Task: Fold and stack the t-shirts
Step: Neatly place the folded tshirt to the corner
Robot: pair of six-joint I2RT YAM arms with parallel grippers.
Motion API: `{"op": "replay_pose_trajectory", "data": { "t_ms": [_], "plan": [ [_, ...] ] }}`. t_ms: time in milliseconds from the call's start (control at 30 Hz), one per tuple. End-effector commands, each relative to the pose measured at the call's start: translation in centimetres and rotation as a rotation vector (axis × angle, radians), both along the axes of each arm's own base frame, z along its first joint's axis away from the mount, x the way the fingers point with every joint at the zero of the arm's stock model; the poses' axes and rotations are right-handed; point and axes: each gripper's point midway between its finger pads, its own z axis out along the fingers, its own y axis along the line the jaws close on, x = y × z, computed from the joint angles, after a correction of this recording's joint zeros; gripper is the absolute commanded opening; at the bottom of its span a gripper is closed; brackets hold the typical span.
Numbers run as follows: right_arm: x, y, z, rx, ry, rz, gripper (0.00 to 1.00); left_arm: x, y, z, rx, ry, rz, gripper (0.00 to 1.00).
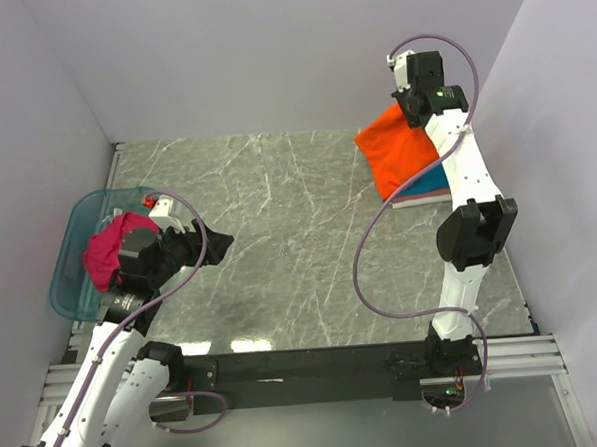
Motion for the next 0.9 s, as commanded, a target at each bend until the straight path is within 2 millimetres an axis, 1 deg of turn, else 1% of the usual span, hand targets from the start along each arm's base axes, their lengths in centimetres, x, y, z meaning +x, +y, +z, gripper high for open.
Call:
{"op": "replay_pose_trajectory", "data": {
  "t_ms": [0, 33, 200, 233, 600, 867],
  "plan": [
    [1.6, -1.7, 4.5, -0.028, -0.159, -0.051, 0.0, 0.1, 0.0, 0.1, 0.011, -0.022, -0.007, 0.77],
    [1.8, -2.0, 4.7, -0.041, -0.169, -0.062, 0.0, 0.1, 0.1, 0.1, 0.011, -0.022, -0.006, 0.77],
    [2.3, -3.3, 4.1, -0.066, -0.17, -0.092, 0.0, 0.2, 0.0, 0.0, 0.011, -0.018, -0.005, 0.77],
    [2.4, -3.5, 4.3, -0.073, -0.178, -0.1, 0.0, 0.1, 0.0, 0.0, 0.011, -0.018, -0.007, 0.77],
    [3.7, -5.7, 1.4, -0.144, -0.147, -0.149, 0.0, 0.2, 0.0, -0.1, 0.012, -0.012, -0.005, 0.77],
    [4.6, -6.8, -0.8, -0.139, -0.118, -0.167, 0.0, 0.3, 0.1, -0.4, 0.015, -0.004, -0.003, 0.77]
  ]
}}
